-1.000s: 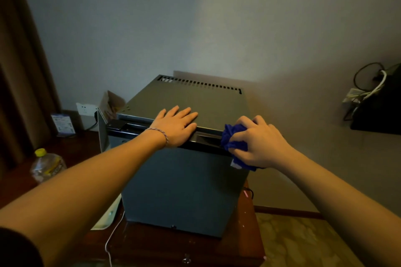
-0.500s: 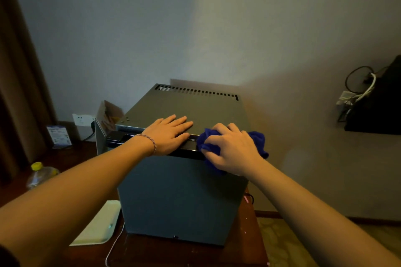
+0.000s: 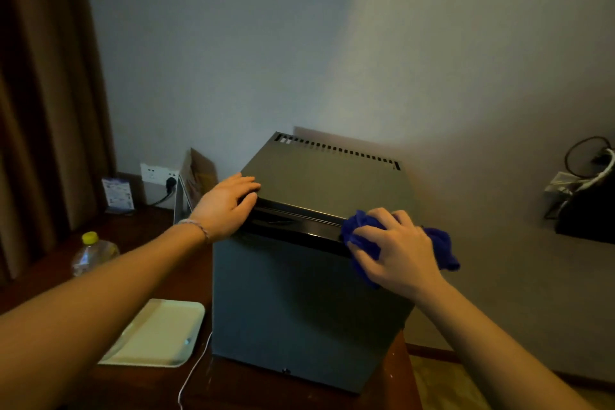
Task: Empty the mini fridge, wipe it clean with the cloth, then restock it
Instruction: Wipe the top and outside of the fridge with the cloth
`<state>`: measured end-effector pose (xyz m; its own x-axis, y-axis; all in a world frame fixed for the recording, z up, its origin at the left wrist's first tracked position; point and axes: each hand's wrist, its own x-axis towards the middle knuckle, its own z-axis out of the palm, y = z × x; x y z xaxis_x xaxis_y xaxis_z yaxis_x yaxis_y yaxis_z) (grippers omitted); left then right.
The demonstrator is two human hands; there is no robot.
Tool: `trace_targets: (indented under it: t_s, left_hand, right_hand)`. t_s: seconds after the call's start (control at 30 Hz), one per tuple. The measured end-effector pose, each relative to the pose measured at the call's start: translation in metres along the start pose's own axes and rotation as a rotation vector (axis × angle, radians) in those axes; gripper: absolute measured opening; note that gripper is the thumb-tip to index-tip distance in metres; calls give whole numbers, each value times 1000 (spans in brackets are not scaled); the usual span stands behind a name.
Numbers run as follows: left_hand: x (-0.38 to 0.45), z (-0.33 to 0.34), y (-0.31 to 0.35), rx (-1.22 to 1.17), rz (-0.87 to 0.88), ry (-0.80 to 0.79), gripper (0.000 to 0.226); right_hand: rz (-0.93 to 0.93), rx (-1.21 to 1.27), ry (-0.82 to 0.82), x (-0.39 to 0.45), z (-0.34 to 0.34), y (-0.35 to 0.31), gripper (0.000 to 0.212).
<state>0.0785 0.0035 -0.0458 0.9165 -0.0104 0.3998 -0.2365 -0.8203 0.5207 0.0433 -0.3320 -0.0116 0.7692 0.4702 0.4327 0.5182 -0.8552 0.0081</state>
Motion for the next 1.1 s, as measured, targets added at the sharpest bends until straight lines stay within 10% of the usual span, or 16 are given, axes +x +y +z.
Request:
trace_targets:
  t_s: [0.23,1.1]
  left_hand:
    - [-16,28,-11,-470,-74,448,26]
    - [-5,50,-33,-719,100,482,27]
  right_hand:
    - [-12,-7,77,53,32,-92,29]
    - [-67,-135,540,18,61,-42,25]
